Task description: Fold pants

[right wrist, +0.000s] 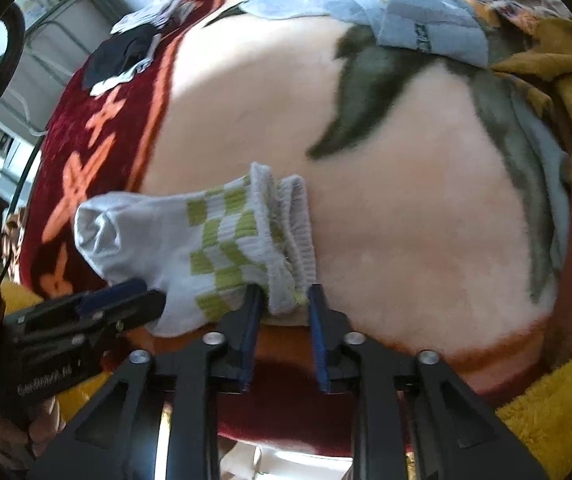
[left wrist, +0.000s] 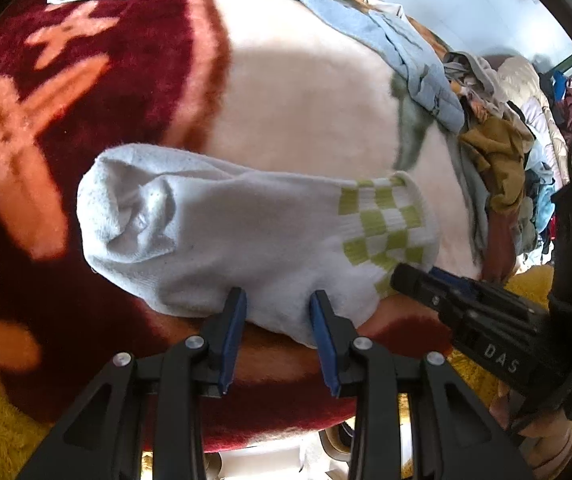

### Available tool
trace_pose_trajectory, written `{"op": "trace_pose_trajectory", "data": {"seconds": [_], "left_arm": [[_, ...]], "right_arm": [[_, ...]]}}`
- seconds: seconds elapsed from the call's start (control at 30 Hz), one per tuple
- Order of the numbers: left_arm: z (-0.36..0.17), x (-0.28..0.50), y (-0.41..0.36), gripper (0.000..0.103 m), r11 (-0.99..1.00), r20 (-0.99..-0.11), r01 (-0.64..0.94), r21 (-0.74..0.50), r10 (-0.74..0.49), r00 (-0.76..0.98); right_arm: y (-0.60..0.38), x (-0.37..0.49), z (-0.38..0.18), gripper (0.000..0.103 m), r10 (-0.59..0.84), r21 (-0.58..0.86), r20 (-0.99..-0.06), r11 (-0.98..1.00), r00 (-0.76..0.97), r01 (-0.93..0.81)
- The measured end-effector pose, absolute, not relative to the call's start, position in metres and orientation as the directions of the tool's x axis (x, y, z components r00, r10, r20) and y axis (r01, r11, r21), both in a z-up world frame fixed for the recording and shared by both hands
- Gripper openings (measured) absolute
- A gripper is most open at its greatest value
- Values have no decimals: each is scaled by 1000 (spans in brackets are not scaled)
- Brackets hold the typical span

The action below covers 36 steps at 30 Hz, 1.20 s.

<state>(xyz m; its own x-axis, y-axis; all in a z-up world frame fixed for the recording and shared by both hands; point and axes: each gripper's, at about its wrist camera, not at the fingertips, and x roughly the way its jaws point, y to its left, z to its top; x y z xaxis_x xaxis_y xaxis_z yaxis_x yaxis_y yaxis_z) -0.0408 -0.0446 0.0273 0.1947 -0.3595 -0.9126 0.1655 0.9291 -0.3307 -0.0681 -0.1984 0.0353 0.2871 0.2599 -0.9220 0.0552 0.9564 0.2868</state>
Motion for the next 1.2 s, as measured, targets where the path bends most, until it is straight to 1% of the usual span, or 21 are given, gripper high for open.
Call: {"op": "trace_pose_trajectory", "data": {"seconds": [0.03,0.1,0.17,0.2,0.23,0.3,0.37,0.43,0.5,0.57,0.6,0.77,0.9,0.97,1.03,1.1,1.2], "left_arm": [[27,-41,-44,35,929,-912,167,-331,-360,195],[27,-41,-44,35,928,-911,171,-332,-362,195],[27,-41,-44,35,928,-912,176,-329,-361,195],[27,-42,-44,35,929,-914,182,-323,-356,195],[27,-42,-45,35,931,-916,184,-316,-350,196],[26,-42,-46,35,932,-918,186,-311,-345,196],[26,-42,-46,35,933,-918,183,-310,-344,196],[27,-43,-45,35,932,-917,180,-314,-347,198],[33,-43,-42,35,930,-913,166,-329,-358,198],[41,-43,-38,35,929,-907,158,-334,-363,212],[47,-43,-34,35,931,-905,156,-330,-359,228],[69,-36,-6,35,939,-887,107,-327,-344,307],[68,-22,10,35,945,-891,64,-320,-323,320],[64,-17,11,35,945,-893,70,-319,-324,313],[58,-11,8,35,958,-906,80,-276,-287,311],[48,-8,3,35,969,-921,84,-231,-246,303],[41,-7,0,35,975,-928,87,-207,-223,298]], "right_arm": [[-199,-70,38,15,264,286,-921,957,286,37],[-203,-74,49,14,272,290,-913,957,305,14],[-206,-77,60,13,253,268,-913,963,319,3],[-207,-78,62,10,234,248,-920,969,315,3],[-209,-78,64,1,192,205,-931,979,310,10],[-216,-78,65,1,61,75,-952,997,299,36],[-227,-79,65,1,75,103,-955,991,288,85],[-229,-81,68,1,106,140,-949,985,296,96],[-230,-84,70,6,159,204,-939,971,304,123],[-231,-87,64,34,242,302,-925,936,294,180],[-230,-88,61,37,264,328,-919,924,295,197],[-230,-87,44,39,361,439,-884,861,298,258],[-233,-82,36,40,397,490,-863,811,313,319],[-233,-79,32,45,403,501,-857,796,320,339],[-233,-77,26,49,412,512,-852,785,323,348],[-230,-74,19,50,423,520,-849,778,316,353],[-228,-69,18,52,435,539,-836,768,336,345]]}}
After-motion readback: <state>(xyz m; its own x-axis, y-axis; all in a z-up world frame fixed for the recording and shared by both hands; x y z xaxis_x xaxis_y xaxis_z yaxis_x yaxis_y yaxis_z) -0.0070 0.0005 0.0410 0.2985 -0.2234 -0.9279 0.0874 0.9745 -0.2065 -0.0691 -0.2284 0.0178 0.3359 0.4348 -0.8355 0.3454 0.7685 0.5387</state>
